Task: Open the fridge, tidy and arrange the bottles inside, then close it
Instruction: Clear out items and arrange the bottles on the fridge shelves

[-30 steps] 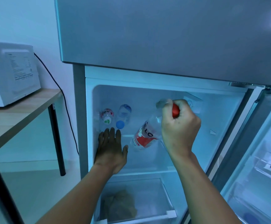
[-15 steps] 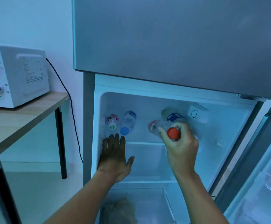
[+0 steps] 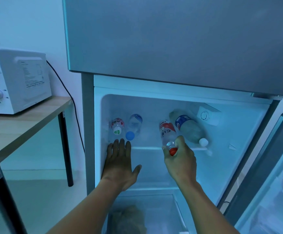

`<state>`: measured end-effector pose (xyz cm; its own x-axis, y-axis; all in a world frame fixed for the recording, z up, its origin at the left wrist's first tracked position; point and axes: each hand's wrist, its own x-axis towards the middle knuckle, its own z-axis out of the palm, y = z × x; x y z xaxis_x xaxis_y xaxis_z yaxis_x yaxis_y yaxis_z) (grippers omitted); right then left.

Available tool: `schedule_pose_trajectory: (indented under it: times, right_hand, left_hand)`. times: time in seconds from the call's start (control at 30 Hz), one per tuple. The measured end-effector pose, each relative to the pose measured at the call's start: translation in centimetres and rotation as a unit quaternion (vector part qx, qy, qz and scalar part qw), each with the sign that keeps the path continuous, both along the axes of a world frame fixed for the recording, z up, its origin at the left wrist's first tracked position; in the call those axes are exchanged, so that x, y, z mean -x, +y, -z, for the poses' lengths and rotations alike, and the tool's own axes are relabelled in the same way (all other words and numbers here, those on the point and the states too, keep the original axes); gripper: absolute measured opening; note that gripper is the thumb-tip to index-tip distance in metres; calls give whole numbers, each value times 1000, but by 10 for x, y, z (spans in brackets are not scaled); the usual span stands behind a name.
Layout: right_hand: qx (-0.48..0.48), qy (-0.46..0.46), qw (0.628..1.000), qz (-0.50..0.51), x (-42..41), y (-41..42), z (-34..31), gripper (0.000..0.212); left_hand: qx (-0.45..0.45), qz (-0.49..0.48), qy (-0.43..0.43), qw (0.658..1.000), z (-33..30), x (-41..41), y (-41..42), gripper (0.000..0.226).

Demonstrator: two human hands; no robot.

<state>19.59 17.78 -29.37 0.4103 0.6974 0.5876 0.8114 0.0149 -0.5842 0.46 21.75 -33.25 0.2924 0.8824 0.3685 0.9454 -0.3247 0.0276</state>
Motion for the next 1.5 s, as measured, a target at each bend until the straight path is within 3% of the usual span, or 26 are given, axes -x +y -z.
schedule_pose_trajectory:
  times: [0.1, 0.37, 0.47, 0.57, 0.77, 1.1, 1.33, 1.5]
  right_hand:
    - [-1, 34, 999, 16, -12, 4, -1, 38]
    - [43, -20, 998, 31, -20, 16, -3, 33]
    - [-5, -27, 999, 38, -10, 8, 14, 48]
    - [-75, -104, 991, 47, -2, -7, 36, 51]
    - [11, -209, 978, 20, 10, -18, 50, 64]
    - [-5, -153, 988, 25, 6, -24, 54, 81]
    - [115, -152, 982, -15, 7, -15, 52, 86]
    - [71, -133, 988, 18, -2, -8, 44, 83]
  left_hand:
    - [1, 0, 0, 1000, -2, -1, 0, 91]
    - [6, -4, -12, 1000, -5, -1, -2, 94]
    - [11, -4, -11, 1000, -5, 0, -2, 93]
    - [14, -1, -12, 1000, -5, -1, -4, 94]
    - [10, -1, -11, 1000, -6, 1, -4, 96]
    - [11, 3, -22, 1000, -5, 1, -6, 97]
    - [13, 1, -22, 1000, -4, 0, -7, 98]
    - [13, 7, -26, 1000, -4, 0, -6, 99]
